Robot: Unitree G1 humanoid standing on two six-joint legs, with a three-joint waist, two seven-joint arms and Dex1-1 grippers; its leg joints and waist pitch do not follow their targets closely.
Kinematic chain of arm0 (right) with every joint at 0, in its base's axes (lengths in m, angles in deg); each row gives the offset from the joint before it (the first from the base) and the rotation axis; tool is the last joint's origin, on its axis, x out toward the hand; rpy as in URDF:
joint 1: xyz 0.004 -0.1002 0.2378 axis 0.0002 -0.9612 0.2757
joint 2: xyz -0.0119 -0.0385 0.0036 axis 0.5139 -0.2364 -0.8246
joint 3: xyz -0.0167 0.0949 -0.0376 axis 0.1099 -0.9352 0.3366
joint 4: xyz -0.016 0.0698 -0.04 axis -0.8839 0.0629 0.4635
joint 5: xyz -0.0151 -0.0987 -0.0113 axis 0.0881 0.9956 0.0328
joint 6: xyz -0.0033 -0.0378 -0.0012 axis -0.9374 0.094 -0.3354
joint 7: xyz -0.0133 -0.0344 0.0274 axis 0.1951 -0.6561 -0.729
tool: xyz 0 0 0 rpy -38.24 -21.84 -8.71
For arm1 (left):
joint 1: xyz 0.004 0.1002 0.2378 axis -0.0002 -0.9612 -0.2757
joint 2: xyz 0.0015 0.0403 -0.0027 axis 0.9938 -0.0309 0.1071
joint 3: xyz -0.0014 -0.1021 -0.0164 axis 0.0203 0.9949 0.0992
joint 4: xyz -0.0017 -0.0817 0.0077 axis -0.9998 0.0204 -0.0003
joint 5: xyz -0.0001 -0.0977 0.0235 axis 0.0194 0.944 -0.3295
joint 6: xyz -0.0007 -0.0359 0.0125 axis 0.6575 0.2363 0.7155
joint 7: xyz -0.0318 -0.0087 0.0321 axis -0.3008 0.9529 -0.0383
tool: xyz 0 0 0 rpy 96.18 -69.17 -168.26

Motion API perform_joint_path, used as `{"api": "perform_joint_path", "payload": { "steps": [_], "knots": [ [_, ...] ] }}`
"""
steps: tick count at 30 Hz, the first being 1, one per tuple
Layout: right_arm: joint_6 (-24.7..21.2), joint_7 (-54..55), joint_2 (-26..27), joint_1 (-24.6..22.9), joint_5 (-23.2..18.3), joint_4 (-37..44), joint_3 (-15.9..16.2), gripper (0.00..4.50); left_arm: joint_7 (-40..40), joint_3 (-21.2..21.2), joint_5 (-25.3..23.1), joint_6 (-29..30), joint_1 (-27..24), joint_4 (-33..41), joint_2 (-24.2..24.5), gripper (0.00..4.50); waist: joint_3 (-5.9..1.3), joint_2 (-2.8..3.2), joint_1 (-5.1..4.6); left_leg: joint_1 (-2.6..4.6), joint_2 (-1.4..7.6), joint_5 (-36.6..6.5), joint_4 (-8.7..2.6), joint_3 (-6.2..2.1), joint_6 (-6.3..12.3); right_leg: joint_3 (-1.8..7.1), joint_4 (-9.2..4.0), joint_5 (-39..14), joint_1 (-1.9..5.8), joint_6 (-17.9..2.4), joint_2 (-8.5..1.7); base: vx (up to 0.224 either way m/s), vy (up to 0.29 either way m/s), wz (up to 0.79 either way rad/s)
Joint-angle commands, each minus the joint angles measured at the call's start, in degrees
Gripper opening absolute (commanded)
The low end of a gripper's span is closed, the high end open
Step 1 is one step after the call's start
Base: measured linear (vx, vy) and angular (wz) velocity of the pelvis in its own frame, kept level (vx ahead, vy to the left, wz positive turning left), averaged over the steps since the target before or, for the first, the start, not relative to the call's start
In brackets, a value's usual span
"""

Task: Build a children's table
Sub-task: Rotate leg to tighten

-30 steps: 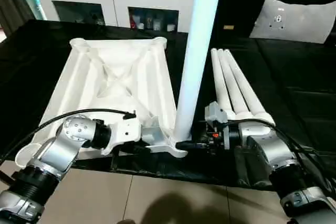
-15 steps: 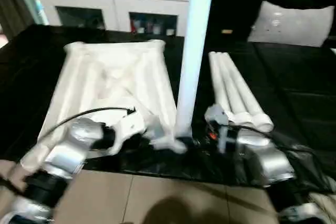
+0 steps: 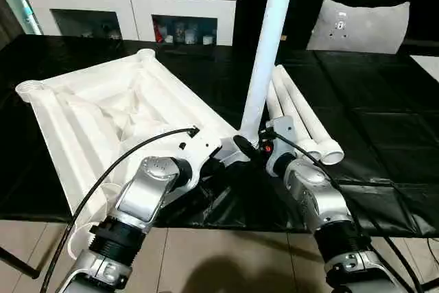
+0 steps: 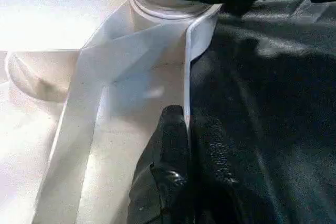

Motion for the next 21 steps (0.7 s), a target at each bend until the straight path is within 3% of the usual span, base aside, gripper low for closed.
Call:
{"api": "perform_joint_path", "payload": {
  "steps": [1, 3, 5, 7, 9, 12, 15, 21],
  "knots": [
    [0.7, -6.1, 2.3, -2.2, -0.4, 0.3, 5.2, 3.47, 1.7, 0.2, -0.9, -2.3, 2.9, 1.0, 0.8, 0.0, -3.29, 0.45, 0.19, 0.42, 2.25, -18.2, -4.84, -1.23, 0.61, 2.71, -4.44, -20.7, 1.62, -8.3, -4.87, 0.0, 0.0, 0.0],
    [2.0, -7.1, 1.0, -2.9, -0.5, 1.1, 5.0, 3.58, 0.3, 0.2, -0.7, -2.8, 2.7, 0.8, 2.0, 0.0, -3.39, 0.41, 0.13, -0.09, 2.21, -16.6, -4.81, -1.21, 0.97, 2.68, -4.26, -19.5, 1.98, -8.4, -4.85, 0.0, 0.0, 0.0],
    [2.4, -8.1, 0.3, -3.3, -0.9, 1.9, 5.0, 3.76, -0.3, 0.2, -0.5, -3.5, 2.5, 0.8, 2.4, 0.0, -3.87, 0.34, 0.14, -0.28, 2.22, -13.0, -4.46, -1.03, 1.48, 2.78, -3.79, -14.7, 2.28, -9.6, -4.81, 0.025, -0.018, -0.01],
    [3.1, -11.1, -1.6, -4.4, -2.0, 4.1, 4.8, 3.92, -2.5, 0.0, -0.1, -4.0, 2.1, 1.0, 3.8, 0.0, -4.47, 0.38, 0.59, -0.65, 2.14, -5.5, -3.74, -0.75, 3.5, 2.86, -2.34, -3.0, 2.36, -12.0, -4.45, 0.0, 0.0, 0.0],
    [3.9, -15.6, -5.0, -5.2, -2.3, 6.8, 5.2, 4.01, -6.4, -0.9, 0.5, -5.7, 1.4, 1.1, 6.2, 0.0, -4.42, 0.61, 0.77, -0.91, 2.06, -3.6, -3.43, -0.66, 4.84, 2.74, -1.78, 1.7, 2.3, -13.3, -4.19, 0.0, 0.0, 0.0],
    [4.0, -20.4, -8.4, -5.0, -3.2, 8.1, 4.8, 4.29, -10.9, -2.2, 1.6, -9.5, 0.7, 0.7, 8.8, 0.0, -4.05, 0.57, 1.07, -0.59, 2.28, -7.8, -3.71, -0.63, 5.01, 2.61, -2.45, -3.1, 2.26, -13.4, -4.39, 0.0, 0.0, 0.0],
    [4.3, -24.0, -11.3, -4.2, -3.6, 8.1, 4.8, 4.43, -13.2, -2.9, 2.0, -10.9, 0.5, -0.2, 10.3, 0.0, -3.74, 0.65, 1.62, -0.08, 2.5, -10.6, -3.93, -0.5, 3.3, 2.74, -2.94, -8.6, 1.86, -12.4, -4.33, 0.0, 0.0, 0.0],
    [1.4, -34.9, -18.3, -2.5, -5.1, 9.9, 7.1, 4.43, -21.1, -4.5, 2.5, -16.9, 0.2, -2.2, 15.4, 0.0, -3.49, 0.35, 2.05, -0.03, 2.5, -13.2, -4.2, -0.72, 2.21, 2.75, -3.37, -14.6, 1.88, -10.6, -4.52, 0.0, 0.0, 0.0]
  ]
}}
